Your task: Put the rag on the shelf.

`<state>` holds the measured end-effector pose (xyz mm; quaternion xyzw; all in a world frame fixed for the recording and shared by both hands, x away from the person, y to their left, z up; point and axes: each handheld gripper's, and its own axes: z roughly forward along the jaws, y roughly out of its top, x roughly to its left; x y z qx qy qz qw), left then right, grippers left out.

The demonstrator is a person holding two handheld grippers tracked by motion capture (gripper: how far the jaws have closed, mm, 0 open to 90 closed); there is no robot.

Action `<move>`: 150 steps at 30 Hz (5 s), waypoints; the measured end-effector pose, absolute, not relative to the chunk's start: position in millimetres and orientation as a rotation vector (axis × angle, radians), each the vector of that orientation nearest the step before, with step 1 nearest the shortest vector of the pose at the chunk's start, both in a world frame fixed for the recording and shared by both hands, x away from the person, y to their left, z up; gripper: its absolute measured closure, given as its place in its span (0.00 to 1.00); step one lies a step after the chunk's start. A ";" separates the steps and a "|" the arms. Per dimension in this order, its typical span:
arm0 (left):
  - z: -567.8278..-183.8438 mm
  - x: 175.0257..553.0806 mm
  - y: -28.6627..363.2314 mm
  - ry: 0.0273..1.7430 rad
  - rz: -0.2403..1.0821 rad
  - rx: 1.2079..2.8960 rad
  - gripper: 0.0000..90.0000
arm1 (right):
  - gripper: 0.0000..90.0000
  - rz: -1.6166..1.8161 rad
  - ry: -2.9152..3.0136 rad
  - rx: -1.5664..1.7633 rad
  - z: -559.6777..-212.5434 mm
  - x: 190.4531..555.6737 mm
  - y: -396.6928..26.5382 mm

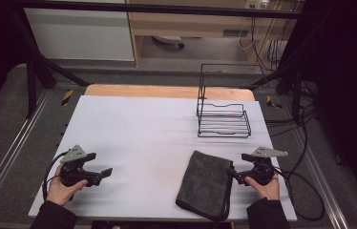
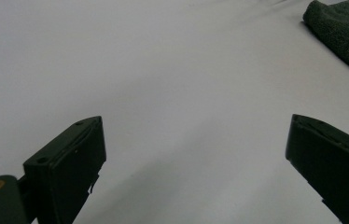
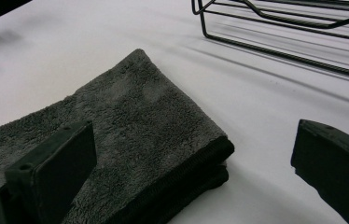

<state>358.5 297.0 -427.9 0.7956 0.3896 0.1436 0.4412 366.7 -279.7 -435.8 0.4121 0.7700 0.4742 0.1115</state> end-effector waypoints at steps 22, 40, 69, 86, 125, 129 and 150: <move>-422.9 357.8 262.5 0.960 0.318 1.989 0.08 | 0.02 1.372 2.260 1.238 -435.1 367.9 -271.7; -416.5 353.6 179.3 0.881 0.234 2.072 0.17 | 0.19 1.282 2.222 1.311 -439.6 372.0 -260.3; -438.5 327.8 60.5 0.751 0.036 2.291 0.58 | 0.57 1.113 2.281 1.366 -452.5 376.2 -251.9; -439.4 318.4 53.6 0.777 0.000 2.305 0.91 | 0.81 1.182 2.329 1.445 -451.6 380.9 -251.8; -435.7 309.4 143.7 0.938 0.080 2.208 0.92 | 0.82 1.280 2.407 1.147 -449.5 429.0 -136.5; -435.5 310.1 145.8 0.928 0.097 2.202 0.84 | 0.75 1.286 2.380 1.143 -449.5 428.8 -136.3; -415.1 354.5 179.0 0.966 0.174 2.155 0.15 | 0.05 1.375 2.378 1.140 -432.7 390.5 -175.1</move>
